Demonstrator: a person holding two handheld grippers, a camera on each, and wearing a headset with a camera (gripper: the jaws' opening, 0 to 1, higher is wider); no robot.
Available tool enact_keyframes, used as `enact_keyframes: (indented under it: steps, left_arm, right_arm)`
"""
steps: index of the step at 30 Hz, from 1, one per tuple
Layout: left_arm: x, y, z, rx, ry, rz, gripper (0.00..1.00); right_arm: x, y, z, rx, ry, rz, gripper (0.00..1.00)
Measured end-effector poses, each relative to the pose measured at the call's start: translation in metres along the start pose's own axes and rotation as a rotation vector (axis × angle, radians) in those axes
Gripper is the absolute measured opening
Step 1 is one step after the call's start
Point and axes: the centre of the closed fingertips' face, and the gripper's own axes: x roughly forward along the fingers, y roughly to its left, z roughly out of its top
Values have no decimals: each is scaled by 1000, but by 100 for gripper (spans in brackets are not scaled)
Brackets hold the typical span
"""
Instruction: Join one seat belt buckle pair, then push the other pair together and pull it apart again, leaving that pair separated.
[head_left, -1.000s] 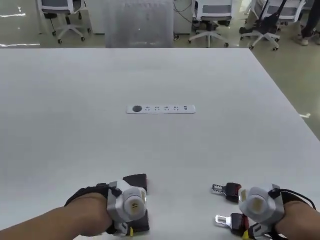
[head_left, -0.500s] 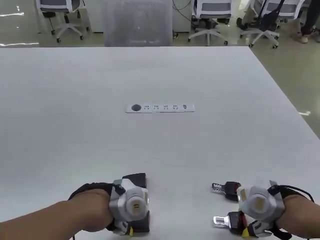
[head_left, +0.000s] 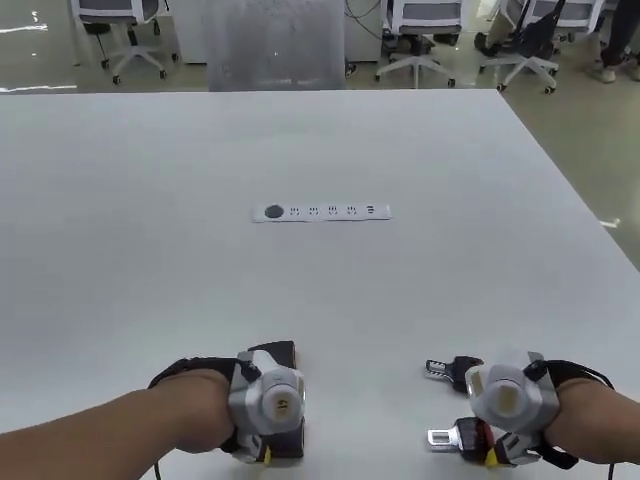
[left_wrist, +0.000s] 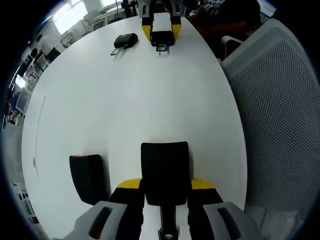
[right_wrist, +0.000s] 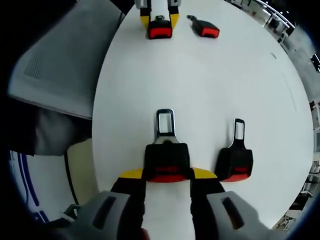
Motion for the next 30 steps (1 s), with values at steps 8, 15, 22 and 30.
enact_keyframes:
  steps: [8, 15, 22, 30]
  left_arm:
    - [1, 1, 0, 5, 1, -5, 34]
    - [0, 0, 0, -1, 4, -1, 34]
    - [0, 0, 0, 4, 19, -6, 34]
    - [0, 0, 0, 2, 16, -7, 34]
  right_arm:
    - [3, -1, 13, 3, -23, -5, 35]
    - [7, -2, 33, 4, -63, -6, 35]
    - [12, 0, 53, -25, -84, 1, 35]
    - [17, 0, 82, -42, -122, 5, 35]
